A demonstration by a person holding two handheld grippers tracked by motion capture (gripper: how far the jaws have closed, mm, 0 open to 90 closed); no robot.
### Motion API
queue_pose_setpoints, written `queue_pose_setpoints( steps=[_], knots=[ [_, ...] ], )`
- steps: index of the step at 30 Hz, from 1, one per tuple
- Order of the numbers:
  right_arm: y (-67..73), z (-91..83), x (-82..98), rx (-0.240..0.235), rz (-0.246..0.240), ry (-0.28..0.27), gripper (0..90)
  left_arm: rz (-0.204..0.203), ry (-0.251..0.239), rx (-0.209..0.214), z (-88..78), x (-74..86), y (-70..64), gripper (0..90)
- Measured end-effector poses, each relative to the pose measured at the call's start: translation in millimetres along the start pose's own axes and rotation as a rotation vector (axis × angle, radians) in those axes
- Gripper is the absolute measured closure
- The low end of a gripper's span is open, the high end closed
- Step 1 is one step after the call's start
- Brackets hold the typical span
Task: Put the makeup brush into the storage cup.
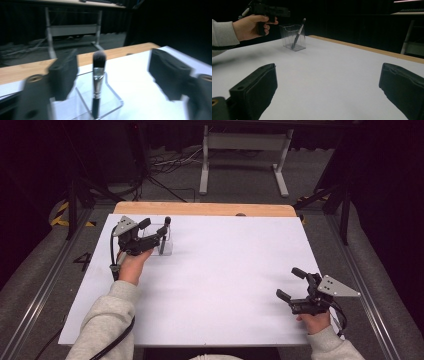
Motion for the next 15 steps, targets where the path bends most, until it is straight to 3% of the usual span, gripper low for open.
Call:
queue_pose_setpoints(
  steps=[7,15],
  knots=[
    [-0.7,0.1,-0.4,0.004,-0.005,0.001,2.3,0.058,-0.020,0.098,-24.9,-16.7,-9.4,7.0],
    [-1.1,-0.4,-0.9,0.010,-0.003,0.003,2.3,0.084,-0.029,0.151,-48.1,-21.0,-19.3,4.9]
  ],
)
Point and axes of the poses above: each handheld gripper's, and its own axes: z roughly forward along the jaws, x roughly out of its underside, y roughly to its left, the point moved 4 cm from there along z, roughly forward along the jaws, and after that the axes turned 10 degrees about z, right-handed, at the moved point
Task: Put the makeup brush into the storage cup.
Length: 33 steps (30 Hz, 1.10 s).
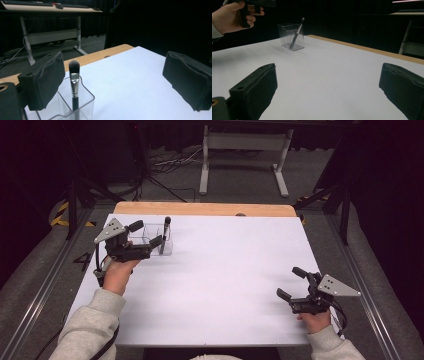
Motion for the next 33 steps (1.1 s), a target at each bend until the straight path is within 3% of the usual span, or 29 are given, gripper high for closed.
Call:
queue_pose_setpoints(
  steps=[4,9,17,21,33],
  knots=[
    [-1.4,0.5,-0.5,0.004,-0.003,0.002,2.3,-0.009,-0.009,0.025,-11.2,2.0,-6.4,4.2],
    [-2.1,1.9,-0.3,0.008,-0.004,0.007,2.2,0.014,-0.002,0.025,-23.8,6.7,-10.9,3.8],
    [-5.3,2.3,0.3,0.014,-0.012,0.016,2.0,0.002,-0.010,0.052,-35.6,15.5,-16.2,2.6],
    [-7.0,1.9,0.4,0.026,-0.016,0.018,2.0,0.046,-0.003,0.082,-41.4,23.8,-26.4,2.5],
    [-10.1,2.8,0.6,0.028,-0.021,0.022,2.3,0.061,0.000,0.115,-53.7,42.9,-41.7,2.8]
  ],
)
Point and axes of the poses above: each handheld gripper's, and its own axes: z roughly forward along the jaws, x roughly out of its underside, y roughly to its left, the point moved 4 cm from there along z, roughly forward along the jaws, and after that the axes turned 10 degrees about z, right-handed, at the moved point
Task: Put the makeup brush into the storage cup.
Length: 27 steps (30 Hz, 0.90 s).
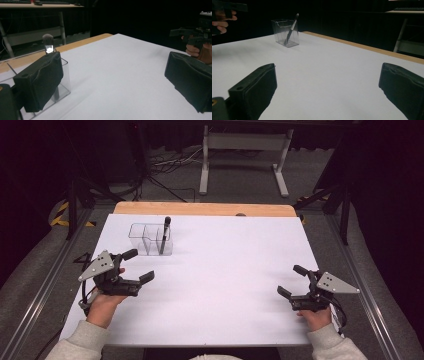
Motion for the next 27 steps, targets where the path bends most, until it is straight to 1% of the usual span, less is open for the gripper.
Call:
queue_pose_setpoints(
  steps=[1,2,4,5,6,10,11,14,15,18,22,24,26,27],
  knots=[
    [0.0,0.0,0.0,0.000,0.000,0.000,2.3,-0.006,-0.005,0.007,-1.3,2.4,-1.4,2.8],
    [-0.3,0.2,0.1,0.000,0.001,0.000,2.3,-0.012,-0.010,0.007,-2.0,4.4,-2.4,2.8],
    [-0.6,0.4,0.2,0.000,0.001,-0.001,2.2,-0.011,-0.009,0.005,-3.7,8.9,-3.4,3.0],
    [-0.7,0.1,0.0,-0.004,0.000,-0.003,2.2,-0.019,-0.012,0.007,-4.2,11.0,-4.7,3.0],
    [-0.7,0.0,-0.1,-0.005,0.000,-0.005,2.2,-0.010,-0.007,0.004,-5.3,14.4,-5.6,3.0],
    [-0.4,-0.3,0.1,-0.014,0.002,-0.012,2.2,-0.012,-0.009,0.004,-7.7,21.4,-9.4,3.0],
    [-0.3,-0.2,0.3,-0.016,0.002,-0.012,2.0,-0.006,-0.012,0.002,-8.5,23.9,-9.9,3.0],
    [-0.4,-0.5,0.7,-0.020,0.004,-0.017,1.8,-0.012,-0.003,0.001,-9.4,29.8,-11.2,3.0],
    [-0.4,-0.7,0.6,-0.022,0.004,-0.021,1.8,-0.006,-0.003,0.001,-9.5,31.3,-11.5,3.0],
    [-0.4,-1.0,0.8,-0.027,0.001,-0.026,1.8,-0.012,-0.008,0.003,-9.6,34.2,-13.4,3.0],
    [-0.8,-1.0,1.9,-0.024,0.005,-0.024,1.4,-0.024,-0.019,-0.028,-8.5,43.7,-17.7,3.0],
    [-0.6,-1.0,2.1,-0.027,0.004,-0.026,1.4,-0.018,0.003,-0.034,-6.9,49.8,-21.6,2.9],
    [-0.1,-0.5,2.4,-0.027,0.003,-0.026,1.4,-0.014,0.010,-0.038,-7.0,52.3,-22.7,3.0],
    [0.2,-0.3,2.6,-0.027,0.002,-0.026,1.3,-0.024,0.004,-0.037,-6.8,53.5,-23.3,3.0]
  ],
)
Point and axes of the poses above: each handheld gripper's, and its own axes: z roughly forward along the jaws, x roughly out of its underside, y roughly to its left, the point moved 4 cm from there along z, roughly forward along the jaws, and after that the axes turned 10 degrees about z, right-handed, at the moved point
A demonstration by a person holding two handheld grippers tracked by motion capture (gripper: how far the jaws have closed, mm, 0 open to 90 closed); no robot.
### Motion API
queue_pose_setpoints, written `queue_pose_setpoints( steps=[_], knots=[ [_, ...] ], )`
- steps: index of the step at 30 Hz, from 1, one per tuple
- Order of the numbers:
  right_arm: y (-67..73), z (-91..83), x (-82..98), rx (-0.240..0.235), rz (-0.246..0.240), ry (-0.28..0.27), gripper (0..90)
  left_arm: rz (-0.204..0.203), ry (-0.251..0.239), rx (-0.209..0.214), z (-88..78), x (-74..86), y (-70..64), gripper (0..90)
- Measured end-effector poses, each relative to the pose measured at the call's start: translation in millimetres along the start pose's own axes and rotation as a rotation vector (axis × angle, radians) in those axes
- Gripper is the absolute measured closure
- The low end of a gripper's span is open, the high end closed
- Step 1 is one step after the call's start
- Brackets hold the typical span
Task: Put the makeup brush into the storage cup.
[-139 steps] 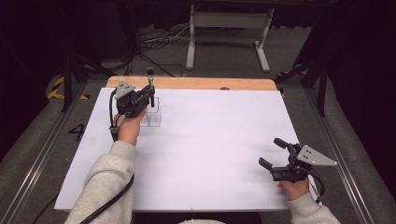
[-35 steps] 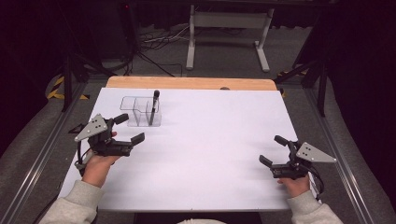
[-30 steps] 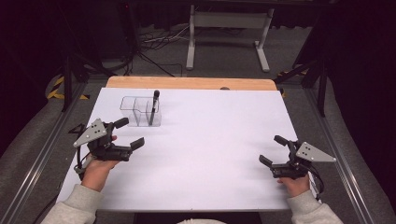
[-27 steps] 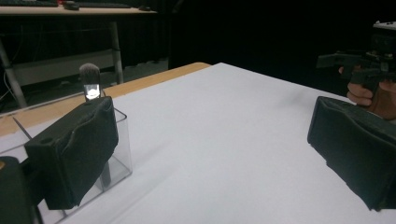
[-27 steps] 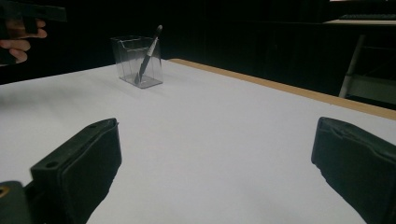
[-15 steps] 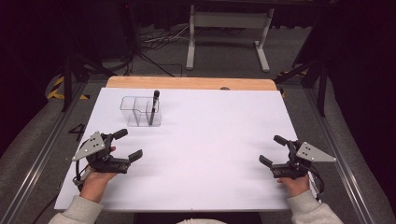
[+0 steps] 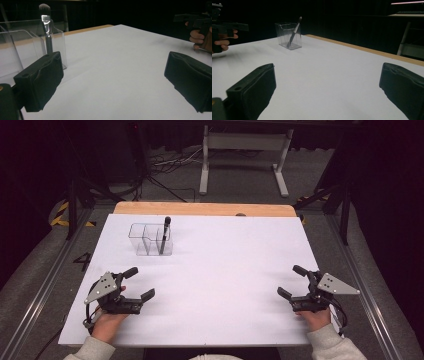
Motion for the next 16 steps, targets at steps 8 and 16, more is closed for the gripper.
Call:
queue_pose_setpoints(
  steps=[8,16],
  knots=[
    [3.1,1.6,1.4,0.020,-0.013,-0.009,1.1,0.013,0.004,-0.013,-1.3,2.0,0.7,2.8],
    [3.2,2.3,2.5,0.010,-0.014,0.000,1.0,0.007,-0.008,-0.009,-0.6,-0.2,0.7,2.3]
  ],
)
Point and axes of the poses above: each handheld gripper's, and its own axes: z roughly forward along the jaws, x roughly out of its underside, y roughly to its left, the point moved 4 cm from there along z, roughly forward along the jaws, and after that the axes turned 10 degrees about z, right-handed, at the moved point
